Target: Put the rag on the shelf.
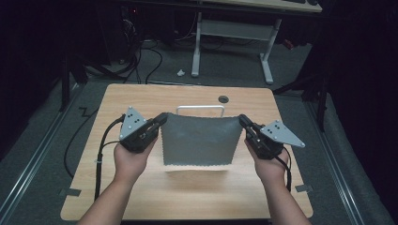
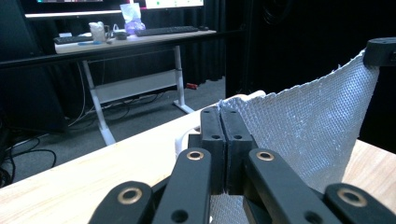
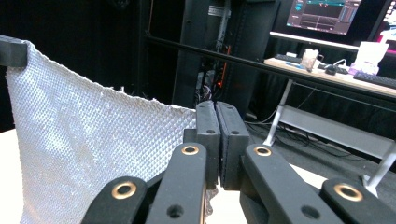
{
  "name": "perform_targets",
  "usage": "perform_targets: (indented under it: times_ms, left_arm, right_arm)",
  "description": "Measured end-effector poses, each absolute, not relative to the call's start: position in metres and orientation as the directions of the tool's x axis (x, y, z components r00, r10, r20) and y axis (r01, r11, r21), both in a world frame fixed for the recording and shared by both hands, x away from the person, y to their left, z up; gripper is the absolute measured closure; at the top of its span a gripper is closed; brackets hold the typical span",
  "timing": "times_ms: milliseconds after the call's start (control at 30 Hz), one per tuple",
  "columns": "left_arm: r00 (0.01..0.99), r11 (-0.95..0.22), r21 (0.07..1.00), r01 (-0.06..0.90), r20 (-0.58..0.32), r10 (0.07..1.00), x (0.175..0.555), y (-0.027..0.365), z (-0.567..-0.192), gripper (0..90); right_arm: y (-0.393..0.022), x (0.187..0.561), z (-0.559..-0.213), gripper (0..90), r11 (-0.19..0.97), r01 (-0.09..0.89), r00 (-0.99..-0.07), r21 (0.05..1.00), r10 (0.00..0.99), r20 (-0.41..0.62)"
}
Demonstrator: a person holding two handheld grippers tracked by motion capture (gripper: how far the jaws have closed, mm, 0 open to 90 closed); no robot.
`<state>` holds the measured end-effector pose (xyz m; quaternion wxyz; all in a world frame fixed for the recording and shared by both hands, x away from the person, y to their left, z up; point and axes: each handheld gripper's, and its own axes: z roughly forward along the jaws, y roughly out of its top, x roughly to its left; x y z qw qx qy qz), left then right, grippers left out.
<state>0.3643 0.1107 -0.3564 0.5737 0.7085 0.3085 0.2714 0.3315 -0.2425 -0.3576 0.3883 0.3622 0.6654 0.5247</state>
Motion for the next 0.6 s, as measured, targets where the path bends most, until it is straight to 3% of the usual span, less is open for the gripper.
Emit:
perform_targets:
  times_ms: [267,600]
  left_arm:
    - [0.643,-0.161,0.982,0.102,0.058,0.763,0.381,0.105,-0.347,89.2]
    - [0.603,-0.214,0.97,0.116,0.103,0.791,0.414,0.101,-0.338,89.2]
  right_arm:
    - [-0.245,0.348,-0.352,89.6,0.143,0.066,-0.428,0.988,0.898,-0.101]
    - [-0.237,0.377,-0.34,89.5,0.169,0.057,-0.404,0.984,0.905,-0.132]
